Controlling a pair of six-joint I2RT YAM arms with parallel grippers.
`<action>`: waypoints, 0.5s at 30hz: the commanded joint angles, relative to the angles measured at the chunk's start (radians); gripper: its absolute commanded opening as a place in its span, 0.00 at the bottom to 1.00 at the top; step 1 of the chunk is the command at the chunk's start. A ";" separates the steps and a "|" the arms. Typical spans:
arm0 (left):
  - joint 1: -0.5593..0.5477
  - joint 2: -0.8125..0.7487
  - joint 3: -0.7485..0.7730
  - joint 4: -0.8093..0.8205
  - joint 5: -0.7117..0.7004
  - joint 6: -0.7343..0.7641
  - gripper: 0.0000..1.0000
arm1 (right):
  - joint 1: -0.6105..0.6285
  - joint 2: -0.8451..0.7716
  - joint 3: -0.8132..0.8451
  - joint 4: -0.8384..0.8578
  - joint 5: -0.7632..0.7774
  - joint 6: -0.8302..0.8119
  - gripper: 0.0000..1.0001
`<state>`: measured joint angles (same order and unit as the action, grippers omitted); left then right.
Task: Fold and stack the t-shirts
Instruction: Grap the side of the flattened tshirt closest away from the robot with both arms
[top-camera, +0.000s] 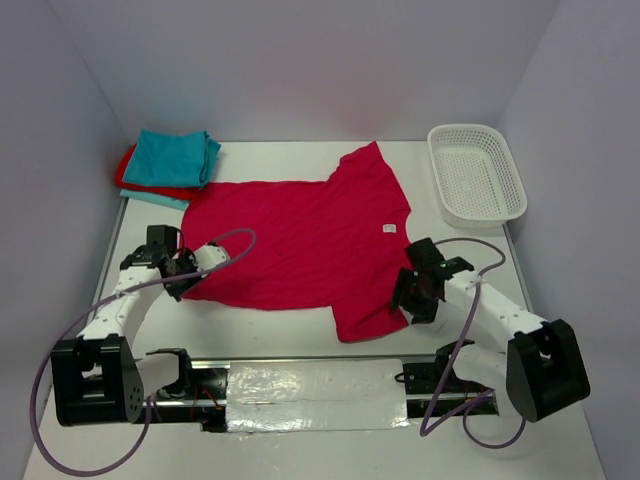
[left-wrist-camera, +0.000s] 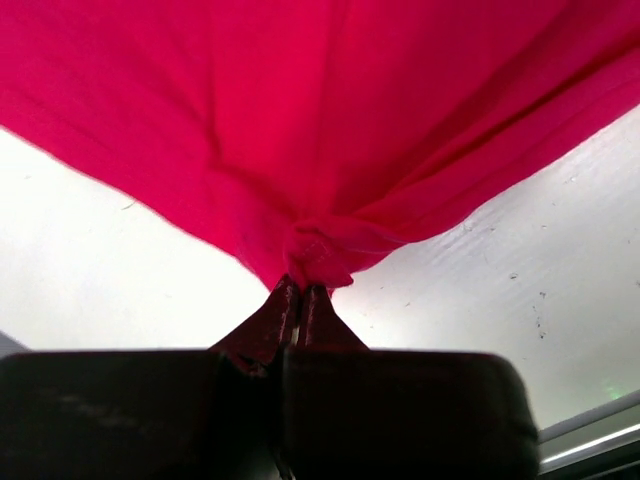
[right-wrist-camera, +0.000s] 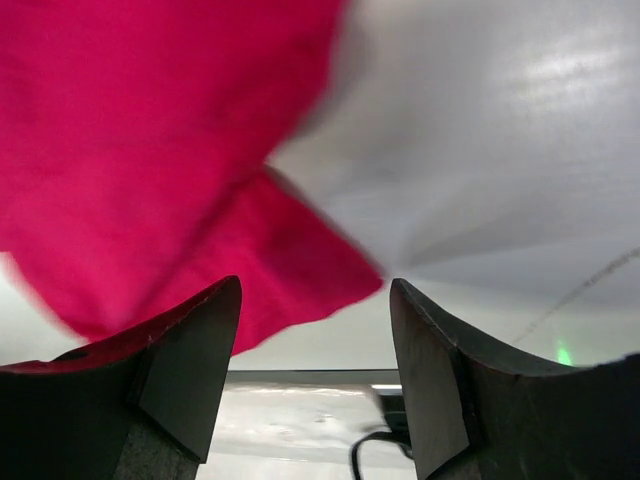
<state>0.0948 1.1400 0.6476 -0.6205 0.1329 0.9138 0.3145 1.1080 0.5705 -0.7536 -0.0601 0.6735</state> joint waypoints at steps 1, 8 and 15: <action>0.003 -0.031 0.073 -0.033 0.005 -0.055 0.00 | 0.064 0.024 -0.033 -0.058 0.117 0.081 0.68; -0.007 -0.040 0.089 -0.025 0.019 -0.102 0.00 | 0.094 0.114 -0.015 0.002 0.189 0.129 0.67; -0.018 -0.054 0.072 -0.010 -0.030 -0.116 0.00 | 0.095 0.109 -0.021 0.004 0.174 0.126 0.00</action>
<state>0.0822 1.1103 0.7143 -0.6323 0.1238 0.8261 0.4038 1.2316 0.5701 -0.7731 0.0494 0.7879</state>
